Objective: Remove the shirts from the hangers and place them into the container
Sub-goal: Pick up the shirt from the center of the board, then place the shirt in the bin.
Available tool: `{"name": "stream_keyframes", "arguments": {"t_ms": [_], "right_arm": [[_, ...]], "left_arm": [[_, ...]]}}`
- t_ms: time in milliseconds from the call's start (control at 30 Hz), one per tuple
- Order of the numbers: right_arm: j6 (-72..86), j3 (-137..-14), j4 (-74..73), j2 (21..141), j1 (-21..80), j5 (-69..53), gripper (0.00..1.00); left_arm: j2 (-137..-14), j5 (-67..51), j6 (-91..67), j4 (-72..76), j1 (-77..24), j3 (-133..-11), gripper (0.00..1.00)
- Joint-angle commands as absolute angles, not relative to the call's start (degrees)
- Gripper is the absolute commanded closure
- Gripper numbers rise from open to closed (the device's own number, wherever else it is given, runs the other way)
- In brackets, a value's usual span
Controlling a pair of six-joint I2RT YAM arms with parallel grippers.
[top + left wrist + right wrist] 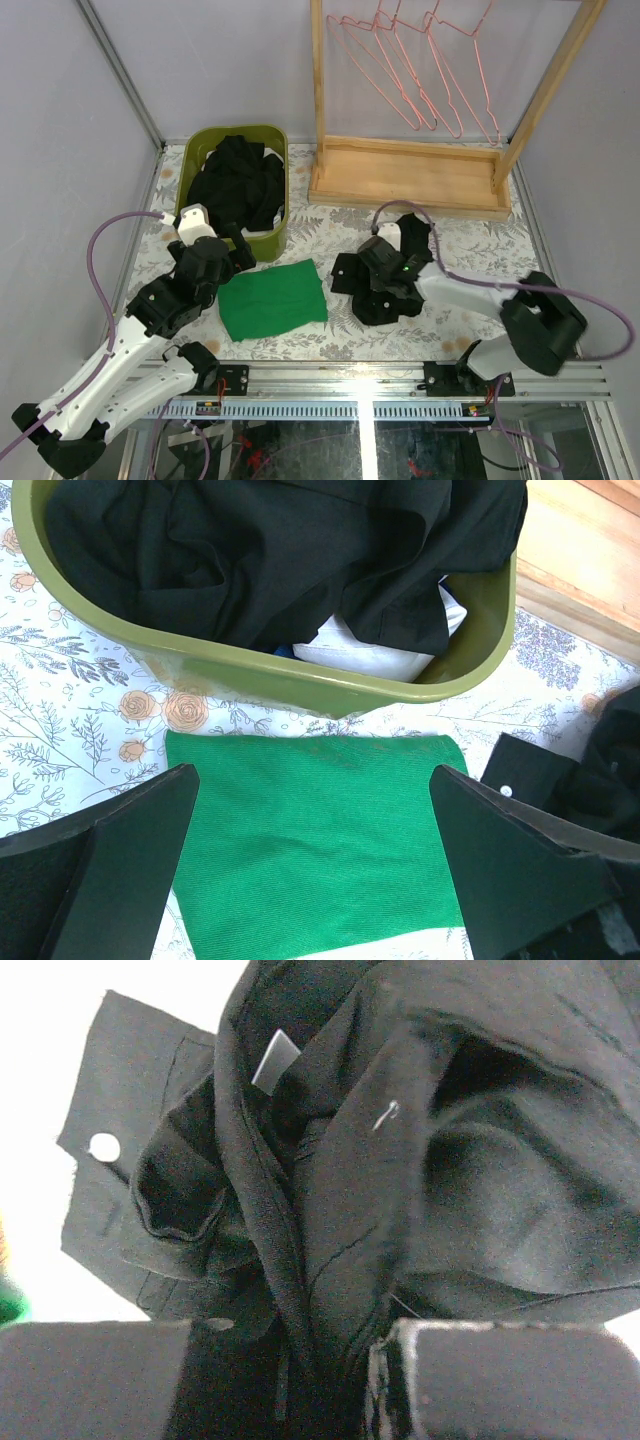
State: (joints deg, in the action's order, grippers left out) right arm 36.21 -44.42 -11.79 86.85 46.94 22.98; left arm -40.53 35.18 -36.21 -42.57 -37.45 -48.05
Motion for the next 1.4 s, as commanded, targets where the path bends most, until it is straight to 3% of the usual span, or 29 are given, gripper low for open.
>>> {"name": "stream_keyframes", "arguments": {"t_ms": [0,267,533,833,1167,1367], "right_arm": [[36.1,-43.8,-10.7,72.3,47.4,20.2,1.00],[35.9,-46.7,-9.2,59.8,47.4,15.3,1.00],[35.3,-55.5,-0.7,62.8,47.8,4.3,1.00],[22.8,-85.3,-4.1,86.8,54.8,9.7,1.00],[8.9,-139.1,-14.8,125.3,56.0,14.6,1.00],[10.9,-144.5,-15.2,141.6,55.6,9.3,1.00]], "left_arm": [[-39.6,36.9,-36.5,-41.9,-37.2,-47.7,0.00],[-38.8,37.8,-36.9,-42.3,-37.2,-47.9,0.00],[-35.5,40.9,-35.6,-41.9,-37.2,-49.9,0.00],[-38.2,48.3,-36.7,-48.7,-37.2,-60.3,0.00],[-33.3,51.0,-38.2,-51.7,-37.2,-62.4,0.00],[-31.4,51.4,-38.9,-51.2,-37.2,-60.5,0.00]]}}
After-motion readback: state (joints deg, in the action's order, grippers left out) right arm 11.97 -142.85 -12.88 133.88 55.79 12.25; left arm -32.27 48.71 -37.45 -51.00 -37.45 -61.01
